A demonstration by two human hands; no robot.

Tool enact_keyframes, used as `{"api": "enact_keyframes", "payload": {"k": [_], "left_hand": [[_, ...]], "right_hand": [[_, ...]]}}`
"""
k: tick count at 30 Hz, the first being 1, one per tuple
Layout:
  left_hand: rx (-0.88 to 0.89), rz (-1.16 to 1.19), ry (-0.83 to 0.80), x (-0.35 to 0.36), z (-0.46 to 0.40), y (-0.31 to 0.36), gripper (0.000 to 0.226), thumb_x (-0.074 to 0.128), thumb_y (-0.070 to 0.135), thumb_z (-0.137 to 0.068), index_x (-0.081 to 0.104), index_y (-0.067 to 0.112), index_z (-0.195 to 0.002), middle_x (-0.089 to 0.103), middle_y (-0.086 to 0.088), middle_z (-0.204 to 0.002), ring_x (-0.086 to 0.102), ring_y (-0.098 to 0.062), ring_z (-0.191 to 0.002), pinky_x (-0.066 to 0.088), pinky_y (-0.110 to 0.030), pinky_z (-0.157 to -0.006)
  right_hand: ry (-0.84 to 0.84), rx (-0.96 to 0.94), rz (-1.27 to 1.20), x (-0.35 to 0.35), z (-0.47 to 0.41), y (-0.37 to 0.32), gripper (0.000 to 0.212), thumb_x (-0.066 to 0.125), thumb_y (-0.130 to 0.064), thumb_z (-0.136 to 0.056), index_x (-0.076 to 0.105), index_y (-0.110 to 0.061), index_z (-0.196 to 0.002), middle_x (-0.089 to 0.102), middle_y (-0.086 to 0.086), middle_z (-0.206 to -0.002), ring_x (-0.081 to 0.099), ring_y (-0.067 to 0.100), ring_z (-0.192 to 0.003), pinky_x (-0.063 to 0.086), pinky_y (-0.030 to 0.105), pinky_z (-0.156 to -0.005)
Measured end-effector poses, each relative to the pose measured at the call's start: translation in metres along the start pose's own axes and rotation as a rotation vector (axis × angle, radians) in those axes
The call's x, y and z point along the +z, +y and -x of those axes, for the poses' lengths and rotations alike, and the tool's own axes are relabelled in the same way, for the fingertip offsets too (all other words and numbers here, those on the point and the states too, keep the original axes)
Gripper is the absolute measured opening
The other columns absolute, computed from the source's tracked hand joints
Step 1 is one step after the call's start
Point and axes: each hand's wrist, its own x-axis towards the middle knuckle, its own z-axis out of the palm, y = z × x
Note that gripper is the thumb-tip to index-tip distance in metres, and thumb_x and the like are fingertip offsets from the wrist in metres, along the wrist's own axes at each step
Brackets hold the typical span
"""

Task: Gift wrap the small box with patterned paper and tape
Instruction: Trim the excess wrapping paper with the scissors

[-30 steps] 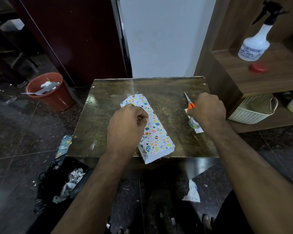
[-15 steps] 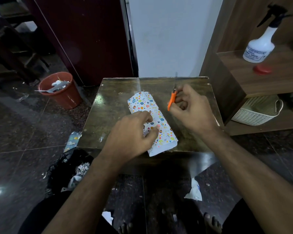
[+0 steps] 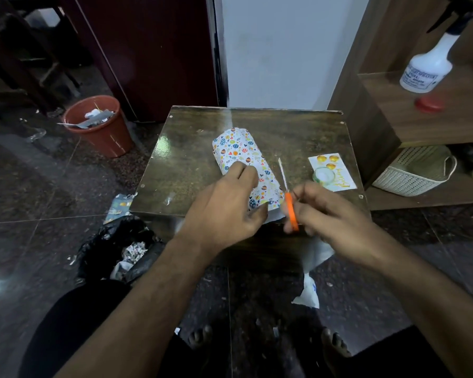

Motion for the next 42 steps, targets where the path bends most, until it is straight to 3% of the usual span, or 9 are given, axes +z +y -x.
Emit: {"api": "enact_keyframes", "payload": {"k": [7,14,20,26,28,32,37,39,42], "left_hand": [[0.021,-0.038,0.052,0.002,-0.001,0.007,0.025,0.063,0.036,-0.085,0.055,0.015,-0.094,0.054,-0.003,-0.098,0.059,-0.035,-0.071,0.047,-0.040,-0.058],[0.046,-0.026,0.058,0.003,-0.002,0.002,0.028,0.062,0.042,-0.083,0.053,0.016,-0.089,0.052,-0.001,-0.096,0.055,-0.030,-0.062,0.045,-0.037,-0.056],[0.056,-0.024,0.043,0.002,-0.003,0.001,0.030,0.066,0.043,-0.082,0.051,0.017,-0.087,0.050,0.000,-0.095,0.054,-0.030,-0.063,0.041,-0.036,-0.055],[0.098,-0.084,0.023,0.002,-0.001,0.001,0.030,0.070,0.041,-0.084,0.051,0.019,-0.087,0.051,0.002,-0.105,0.045,-0.018,-0.068,0.031,-0.031,-0.060],[0.097,-0.098,0.036,0.003,-0.001,0.001,0.028,0.071,0.040,-0.083,0.052,0.019,-0.086,0.052,0.002,-0.105,0.039,-0.016,-0.068,0.028,-0.030,-0.061],[0.104,-0.089,0.050,0.002,-0.001,0.001,0.025,0.076,0.036,-0.078,0.059,0.020,-0.086,0.058,0.001,-0.102,0.058,-0.024,-0.076,0.031,-0.028,-0.065],[0.079,-0.013,0.076,0.004,0.000,-0.002,0.025,0.080,0.037,-0.074,0.061,0.022,-0.084,0.059,0.004,-0.094,0.062,-0.021,-0.085,0.026,-0.019,-0.077],[0.072,0.002,0.091,0.005,0.002,-0.004,0.026,0.080,0.038,-0.078,0.062,0.021,-0.086,0.058,0.005,-0.093,0.060,-0.020,-0.086,0.023,-0.016,-0.077],[0.102,-0.004,0.116,0.008,0.004,-0.003,0.022,0.074,0.038,-0.083,0.066,0.020,-0.094,0.061,0.004,-0.095,0.060,-0.018,-0.090,0.041,-0.028,-0.092]], "right_hand": [[-0.132,0.207,-0.055,-0.013,0.024,-0.008,0.030,0.071,-0.047,-0.084,0.069,-0.017,-0.084,0.076,0.014,-0.075,0.054,0.014,-0.054,0.041,0.016,-0.049],[-0.195,0.262,-0.033,-0.008,0.023,-0.014,0.052,0.059,-0.067,-0.064,0.065,-0.020,-0.084,0.077,0.009,-0.080,0.053,0.015,-0.062,0.038,0.029,-0.058],[-0.203,0.287,-0.039,-0.003,0.013,-0.013,0.045,0.059,-0.054,-0.080,0.064,-0.010,-0.091,0.077,0.008,-0.080,0.050,0.015,-0.066,0.036,0.033,-0.062],[-0.162,0.268,-0.113,-0.002,0.009,-0.014,0.045,0.066,-0.060,-0.071,0.069,-0.019,-0.088,0.077,0.011,-0.080,0.045,0.018,-0.069,0.030,0.035,-0.061],[-0.169,0.257,-0.119,-0.002,0.009,-0.013,0.030,0.071,-0.051,-0.084,0.072,-0.022,-0.089,0.077,0.011,-0.079,0.043,0.021,-0.070,0.029,0.037,-0.062],[-0.174,0.196,-0.136,-0.003,0.007,-0.006,0.017,0.062,-0.023,-0.100,0.076,-0.015,-0.093,0.076,0.012,-0.076,0.053,0.003,-0.058,0.037,0.014,-0.056],[-0.186,0.132,-0.118,0.003,0.010,0.004,0.020,0.064,-0.023,-0.099,0.077,-0.008,-0.097,0.078,0.010,-0.079,0.068,0.010,-0.078,0.047,0.016,-0.078],[-0.160,0.129,-0.127,0.001,0.010,0.004,0.020,0.064,-0.020,-0.099,0.078,-0.006,-0.097,0.077,0.010,-0.077,0.067,0.006,-0.072,0.046,0.012,-0.073],[-0.129,0.143,-0.148,-0.006,0.009,0.002,0.024,0.062,-0.012,-0.099,0.075,0.008,-0.096,0.072,0.012,-0.070,0.054,-0.005,-0.045,0.040,0.004,-0.051]]}}
